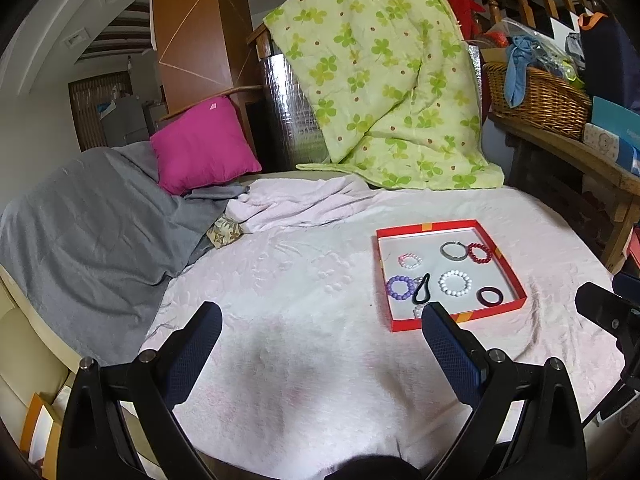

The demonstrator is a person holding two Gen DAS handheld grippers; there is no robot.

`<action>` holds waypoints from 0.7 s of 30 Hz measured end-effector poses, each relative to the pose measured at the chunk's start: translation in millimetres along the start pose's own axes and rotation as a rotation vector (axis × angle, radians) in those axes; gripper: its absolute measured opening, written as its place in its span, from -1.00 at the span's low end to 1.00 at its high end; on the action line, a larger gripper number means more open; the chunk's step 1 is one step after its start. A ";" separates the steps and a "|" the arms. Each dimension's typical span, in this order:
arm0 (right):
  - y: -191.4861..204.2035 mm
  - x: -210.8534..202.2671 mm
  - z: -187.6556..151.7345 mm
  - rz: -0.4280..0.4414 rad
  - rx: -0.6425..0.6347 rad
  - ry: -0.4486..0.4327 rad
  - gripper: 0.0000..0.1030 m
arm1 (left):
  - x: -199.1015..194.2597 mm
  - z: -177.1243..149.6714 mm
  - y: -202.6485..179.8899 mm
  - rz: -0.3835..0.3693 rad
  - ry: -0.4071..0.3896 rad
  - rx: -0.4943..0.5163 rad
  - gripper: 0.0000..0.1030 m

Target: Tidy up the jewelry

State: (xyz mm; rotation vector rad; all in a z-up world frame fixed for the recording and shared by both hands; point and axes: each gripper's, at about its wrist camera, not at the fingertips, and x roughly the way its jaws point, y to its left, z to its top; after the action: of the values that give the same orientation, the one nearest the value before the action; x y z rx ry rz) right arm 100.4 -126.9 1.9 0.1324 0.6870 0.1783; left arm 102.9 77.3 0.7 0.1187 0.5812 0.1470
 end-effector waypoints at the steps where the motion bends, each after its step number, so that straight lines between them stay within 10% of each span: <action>1: 0.7 4.2 0.7 0.001 -0.002 0.005 0.58 | 2.8 0.2 0.1 0.000 0.004 0.000 0.94; 21: -16.6 68.2 13.9 -0.019 0.007 0.064 0.58 | 47.8 17.6 -10.0 0.000 0.031 -0.009 0.94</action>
State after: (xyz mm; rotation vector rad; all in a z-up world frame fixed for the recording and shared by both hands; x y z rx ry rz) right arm 163.1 -130.0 -32.6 0.1269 0.7526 0.1622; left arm 153.1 74.5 -11.9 0.1074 0.6115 0.1515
